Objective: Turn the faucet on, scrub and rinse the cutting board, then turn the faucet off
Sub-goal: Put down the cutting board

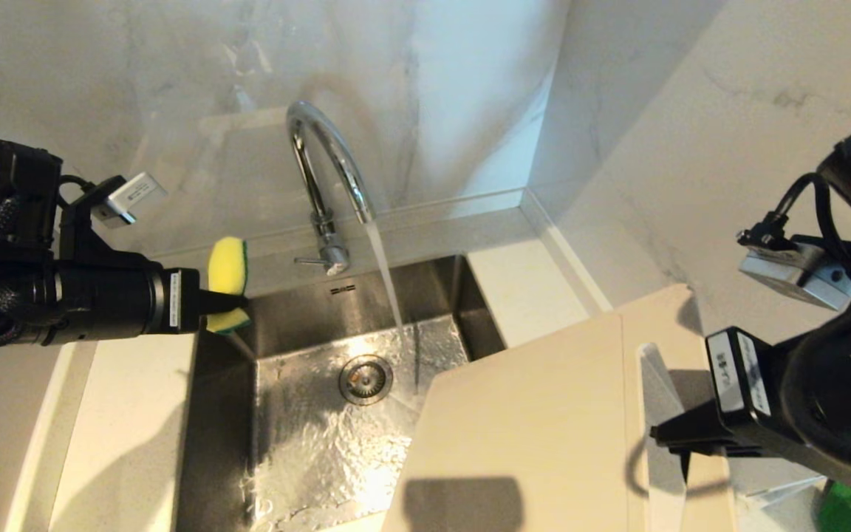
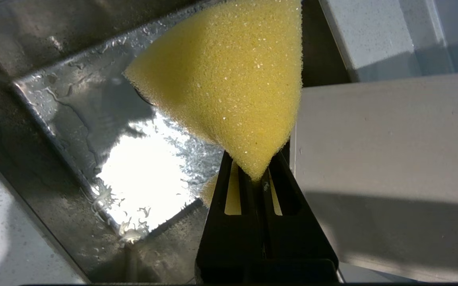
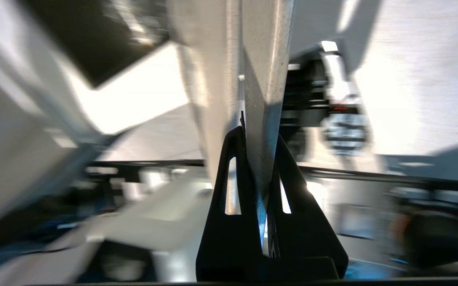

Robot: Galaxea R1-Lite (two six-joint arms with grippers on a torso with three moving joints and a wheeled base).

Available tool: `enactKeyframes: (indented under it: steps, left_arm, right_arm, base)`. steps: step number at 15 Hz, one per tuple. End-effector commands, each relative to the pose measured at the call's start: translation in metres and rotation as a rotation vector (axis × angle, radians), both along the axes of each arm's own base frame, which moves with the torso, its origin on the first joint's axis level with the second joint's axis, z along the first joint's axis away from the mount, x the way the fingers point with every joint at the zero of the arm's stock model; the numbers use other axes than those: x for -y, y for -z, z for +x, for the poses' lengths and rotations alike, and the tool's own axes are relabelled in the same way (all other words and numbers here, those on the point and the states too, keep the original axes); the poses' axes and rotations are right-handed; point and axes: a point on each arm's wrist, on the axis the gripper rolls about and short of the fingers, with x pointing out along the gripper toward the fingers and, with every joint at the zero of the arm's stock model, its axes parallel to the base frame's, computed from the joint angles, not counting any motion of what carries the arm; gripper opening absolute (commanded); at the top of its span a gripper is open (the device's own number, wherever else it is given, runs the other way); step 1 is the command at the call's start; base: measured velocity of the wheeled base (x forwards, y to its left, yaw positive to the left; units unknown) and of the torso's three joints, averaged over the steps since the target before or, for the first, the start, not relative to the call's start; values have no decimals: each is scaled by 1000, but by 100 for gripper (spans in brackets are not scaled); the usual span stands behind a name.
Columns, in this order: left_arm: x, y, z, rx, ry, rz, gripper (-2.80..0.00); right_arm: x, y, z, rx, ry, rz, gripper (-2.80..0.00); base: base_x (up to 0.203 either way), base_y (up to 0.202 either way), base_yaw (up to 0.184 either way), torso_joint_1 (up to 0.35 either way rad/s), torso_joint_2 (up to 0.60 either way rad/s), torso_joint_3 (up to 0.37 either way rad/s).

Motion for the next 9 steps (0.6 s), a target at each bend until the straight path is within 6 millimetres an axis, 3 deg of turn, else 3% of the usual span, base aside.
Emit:
enactKeyframes:
  steps: [1,5,9]
  left_arm:
    - [0,0,0,-3,-3,-7,-280]
    - [0,-1,0,-1,-3,-9,-280]
    - [0,-2,0,1,-3,-10,-280]
  right_arm:
    - [10,12,-15,-10,-5,-105,-280]
    - [17,47,-25,-100,14,-229,-280]
    - [13,75,-18,-92,9,-238,-280]
  base:
    - [0,0,0,0,0,0]
    - [0,0,0,0,0,0]
    - [0,0,0,0,0,0]
